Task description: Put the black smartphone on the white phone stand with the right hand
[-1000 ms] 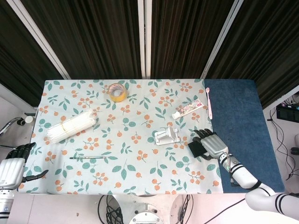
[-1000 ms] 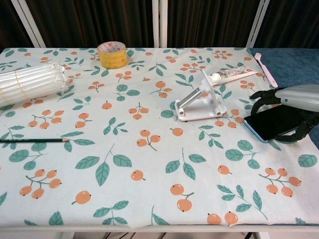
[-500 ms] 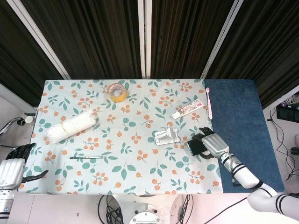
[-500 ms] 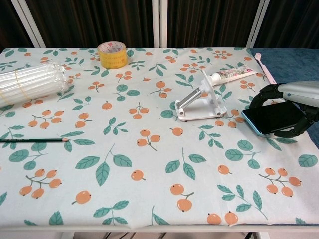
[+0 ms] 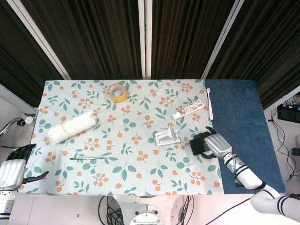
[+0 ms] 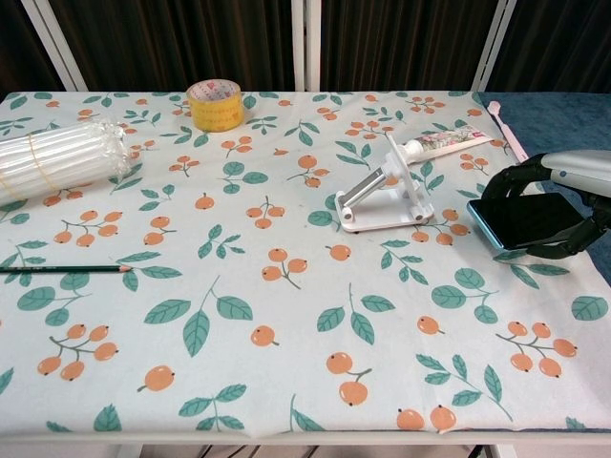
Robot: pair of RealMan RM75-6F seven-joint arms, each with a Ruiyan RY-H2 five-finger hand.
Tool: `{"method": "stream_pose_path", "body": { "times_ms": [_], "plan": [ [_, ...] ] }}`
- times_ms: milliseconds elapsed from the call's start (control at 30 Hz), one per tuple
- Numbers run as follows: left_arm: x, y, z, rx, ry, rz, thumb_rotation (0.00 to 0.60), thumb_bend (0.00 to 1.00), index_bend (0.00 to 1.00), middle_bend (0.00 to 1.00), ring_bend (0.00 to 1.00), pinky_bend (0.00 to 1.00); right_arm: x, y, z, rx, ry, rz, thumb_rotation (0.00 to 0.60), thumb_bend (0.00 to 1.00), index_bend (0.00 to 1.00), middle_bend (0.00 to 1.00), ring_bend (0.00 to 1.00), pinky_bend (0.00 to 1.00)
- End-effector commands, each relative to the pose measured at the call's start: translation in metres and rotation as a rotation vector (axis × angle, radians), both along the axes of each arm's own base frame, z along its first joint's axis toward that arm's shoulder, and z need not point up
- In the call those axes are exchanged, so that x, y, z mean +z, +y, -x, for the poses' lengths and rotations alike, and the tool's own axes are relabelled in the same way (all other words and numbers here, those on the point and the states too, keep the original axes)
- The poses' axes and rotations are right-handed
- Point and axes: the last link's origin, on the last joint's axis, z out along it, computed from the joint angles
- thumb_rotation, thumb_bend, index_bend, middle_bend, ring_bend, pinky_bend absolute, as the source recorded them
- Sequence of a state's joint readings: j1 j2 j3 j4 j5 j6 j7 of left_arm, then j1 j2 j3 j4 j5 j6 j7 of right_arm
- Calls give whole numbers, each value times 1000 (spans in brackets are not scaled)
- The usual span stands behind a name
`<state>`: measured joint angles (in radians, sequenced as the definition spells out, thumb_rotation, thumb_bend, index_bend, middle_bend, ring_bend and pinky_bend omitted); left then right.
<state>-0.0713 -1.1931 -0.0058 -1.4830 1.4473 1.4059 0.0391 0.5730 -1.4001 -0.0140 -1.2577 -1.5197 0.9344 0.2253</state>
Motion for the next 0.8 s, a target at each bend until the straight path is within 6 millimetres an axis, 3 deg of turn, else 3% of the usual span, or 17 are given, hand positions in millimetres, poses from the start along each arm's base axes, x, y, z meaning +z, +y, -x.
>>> {"method": "stream_pose_path", "body": {
  "times_ms": [33, 467, 800],
  "plan": [
    [0, 0, 0, -1, 1, -1, 323, 61, 101, 115, 125, 216, 2, 0, 0, 2, -12, 8, 600, 296, 467, 340, 265, 0],
    [-1, 2, -2, -8, -4, 4, 325, 62, 101, 115, 125, 216, 39, -13, -20, -37, -271, 91, 600, 297, 515, 342, 288, 0],
    [-2, 3, -1, -9, -10, 6, 325, 61, 102, 115, 125, 216, 27, -16, -53, -84, -582, 46, 600, 296, 529, 341, 289, 0]
  ]
}}
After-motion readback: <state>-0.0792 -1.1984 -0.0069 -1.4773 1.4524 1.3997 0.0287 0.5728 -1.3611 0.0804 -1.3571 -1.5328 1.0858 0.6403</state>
